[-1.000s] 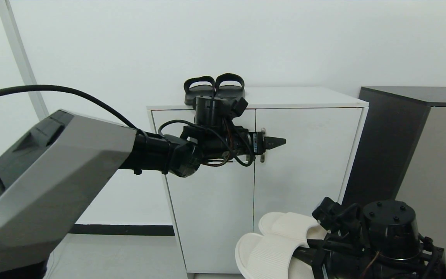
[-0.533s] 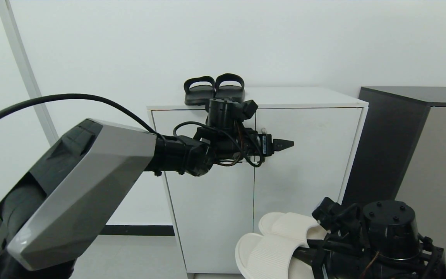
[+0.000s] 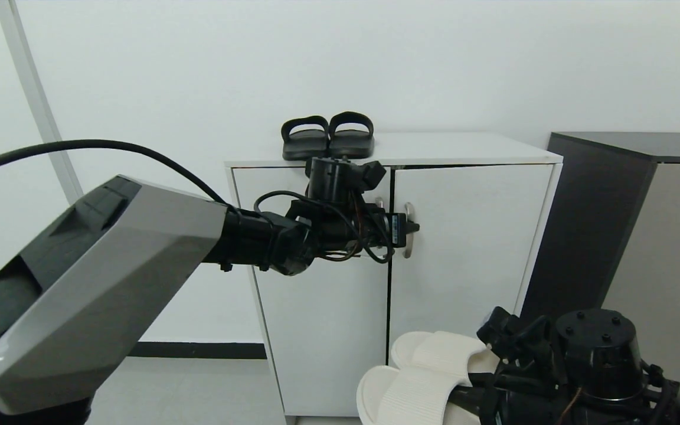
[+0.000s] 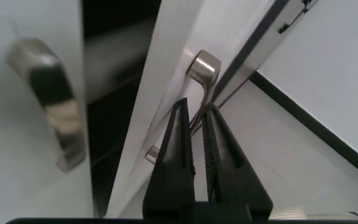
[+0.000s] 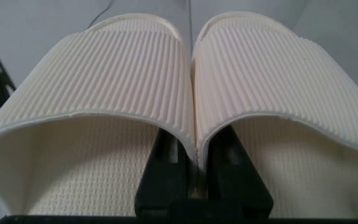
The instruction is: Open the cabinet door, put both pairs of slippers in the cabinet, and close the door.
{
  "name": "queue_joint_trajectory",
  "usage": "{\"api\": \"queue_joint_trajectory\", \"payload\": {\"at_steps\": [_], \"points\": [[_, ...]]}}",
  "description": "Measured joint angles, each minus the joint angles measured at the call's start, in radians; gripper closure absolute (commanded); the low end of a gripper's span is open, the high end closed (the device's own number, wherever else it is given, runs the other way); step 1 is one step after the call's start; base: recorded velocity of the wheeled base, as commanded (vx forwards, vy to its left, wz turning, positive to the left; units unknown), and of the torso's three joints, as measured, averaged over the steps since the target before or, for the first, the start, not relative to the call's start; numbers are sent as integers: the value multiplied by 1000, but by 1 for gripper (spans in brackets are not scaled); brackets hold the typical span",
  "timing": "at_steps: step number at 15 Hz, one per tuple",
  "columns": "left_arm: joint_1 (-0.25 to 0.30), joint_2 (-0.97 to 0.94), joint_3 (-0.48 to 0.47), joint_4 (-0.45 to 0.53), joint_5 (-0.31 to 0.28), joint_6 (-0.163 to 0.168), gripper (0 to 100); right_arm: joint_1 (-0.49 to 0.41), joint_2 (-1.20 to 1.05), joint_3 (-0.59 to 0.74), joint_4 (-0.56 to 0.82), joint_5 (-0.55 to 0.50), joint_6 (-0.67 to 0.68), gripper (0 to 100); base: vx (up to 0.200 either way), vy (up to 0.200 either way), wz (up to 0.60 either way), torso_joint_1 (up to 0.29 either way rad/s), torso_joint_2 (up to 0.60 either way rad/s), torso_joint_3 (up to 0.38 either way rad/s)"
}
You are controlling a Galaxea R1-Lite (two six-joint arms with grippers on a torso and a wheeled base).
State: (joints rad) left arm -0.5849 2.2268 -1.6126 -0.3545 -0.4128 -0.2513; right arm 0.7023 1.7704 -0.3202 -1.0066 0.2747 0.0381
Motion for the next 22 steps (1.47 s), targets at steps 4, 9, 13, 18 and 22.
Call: {"api": "queue_joint_trajectory", "payload": {"at_steps": [4, 9, 13, 18, 22], "points": [[-28, -104, 196, -108, 0, -2, 100, 10, -35, 50, 2, 64, -44, 100, 0, 0, 0, 0, 0, 0], [-50, -289, 424, -145, 1, -10, 100, 28, -48, 59, 3, 62, -46, 100, 0, 0, 0, 0, 0, 0], [-14, -323, 441, -221, -2, -57, 100, 54, -56, 90, 3, 62, -86, 100, 0, 0, 0, 0, 0, 0], [-3, -192, 304, -297, 2, -120, 100, 65, -60, 106, 3, 61, -90, 100, 0, 0, 0, 0, 0, 0], [-8, -108, 234, -302, 4, -127, 100, 77, -58, 111, 3, 61, -102, 100, -150, 0, 0, 1, 2, -1]]}}
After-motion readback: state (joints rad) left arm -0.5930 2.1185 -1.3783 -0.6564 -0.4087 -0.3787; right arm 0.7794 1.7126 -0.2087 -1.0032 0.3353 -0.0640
